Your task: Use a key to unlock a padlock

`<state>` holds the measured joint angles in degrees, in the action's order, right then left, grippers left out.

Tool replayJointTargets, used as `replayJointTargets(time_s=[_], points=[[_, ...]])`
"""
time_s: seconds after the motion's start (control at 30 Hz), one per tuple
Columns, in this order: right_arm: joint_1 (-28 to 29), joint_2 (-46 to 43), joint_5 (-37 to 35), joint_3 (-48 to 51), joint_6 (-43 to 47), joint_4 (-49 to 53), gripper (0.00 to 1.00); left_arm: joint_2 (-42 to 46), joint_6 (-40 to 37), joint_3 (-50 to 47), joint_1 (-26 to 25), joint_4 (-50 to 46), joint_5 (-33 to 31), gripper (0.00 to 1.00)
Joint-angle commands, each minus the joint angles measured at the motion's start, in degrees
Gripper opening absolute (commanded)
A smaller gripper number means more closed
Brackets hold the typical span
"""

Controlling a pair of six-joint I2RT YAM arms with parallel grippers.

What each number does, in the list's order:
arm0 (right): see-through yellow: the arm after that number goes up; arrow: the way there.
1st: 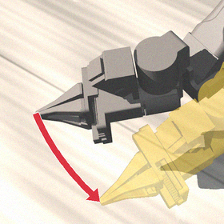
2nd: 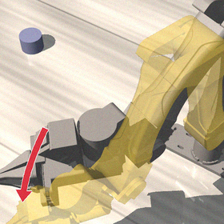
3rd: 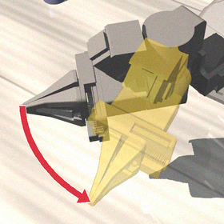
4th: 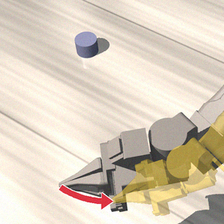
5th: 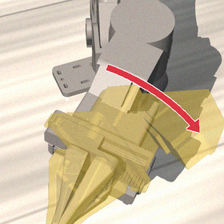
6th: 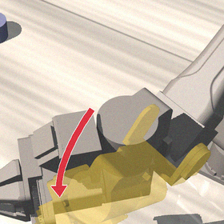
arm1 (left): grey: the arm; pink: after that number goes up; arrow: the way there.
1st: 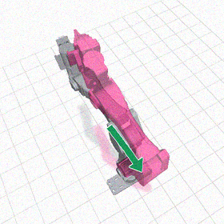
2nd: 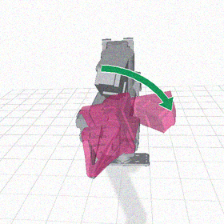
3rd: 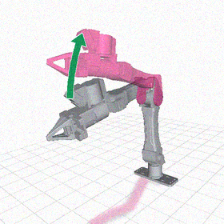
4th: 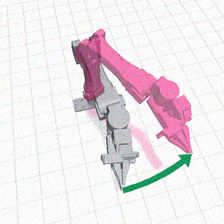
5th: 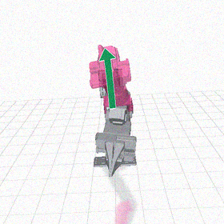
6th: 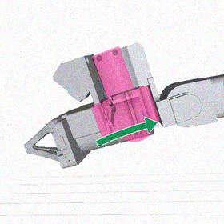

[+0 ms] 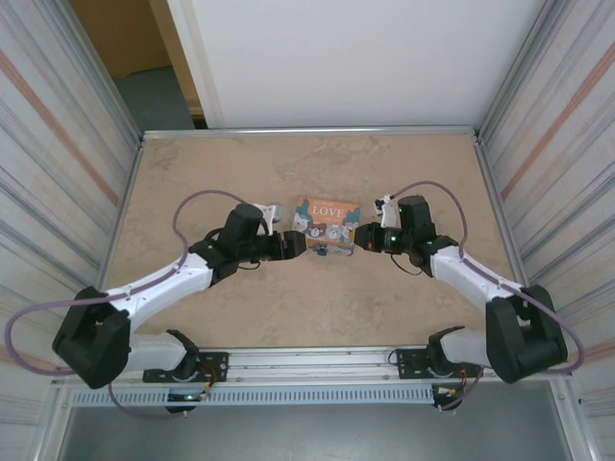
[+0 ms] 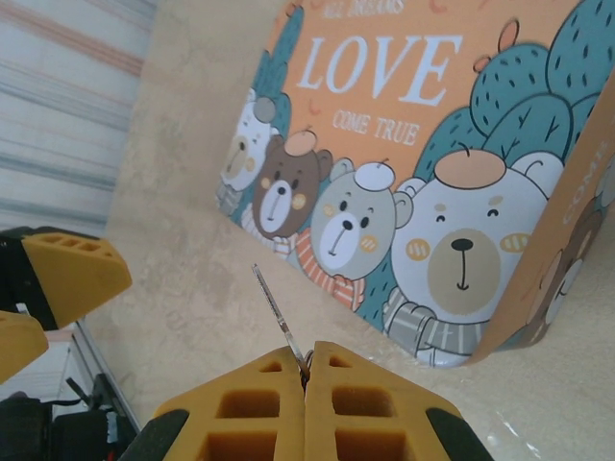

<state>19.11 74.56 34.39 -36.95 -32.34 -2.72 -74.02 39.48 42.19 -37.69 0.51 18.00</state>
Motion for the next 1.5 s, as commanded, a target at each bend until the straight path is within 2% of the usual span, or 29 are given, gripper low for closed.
replayJointTargets(time_s=[0.0, 0.23, 0.5, 0.93, 1.17, 1.47], points=[[-0.2, 4.3, 2.0, -3.3, 0.1, -4.4, 0.00, -2.7, 3.3, -0.9, -0.3, 5.8, 0.8, 0.70], [-0.3, 11.6, 1.9, -6.2, 0.4, -6.2, 0.00, -10.4, 5.3, 0.3, 0.3, 10.8, 3.0, 0.73], [0.0, 15.9, 1.1, -7.3, 2.5, -5.1, 0.00, -16.4, 6.1, 1.1, 3.7, 17.0, 6.9, 0.74], [4.4, 16.3, -1.2, -4.0, 0.4, -6.1, 0.00, -21.5, 3.8, 5.7, 8.0, 17.7, 9.7, 0.74], [5.3, 13.7, -1.9, -6.9, 0.7, -3.6, 0.00, -19.5, 1.6, 4.9, 8.3, 16.0, 8.9, 0.74], [5.4, 11.2, -2.1, -11.6, 1.7, -1.5, 0.00, -7.5, -4.1, -4.7, 6.5, 13.8, 3.1, 0.75]])
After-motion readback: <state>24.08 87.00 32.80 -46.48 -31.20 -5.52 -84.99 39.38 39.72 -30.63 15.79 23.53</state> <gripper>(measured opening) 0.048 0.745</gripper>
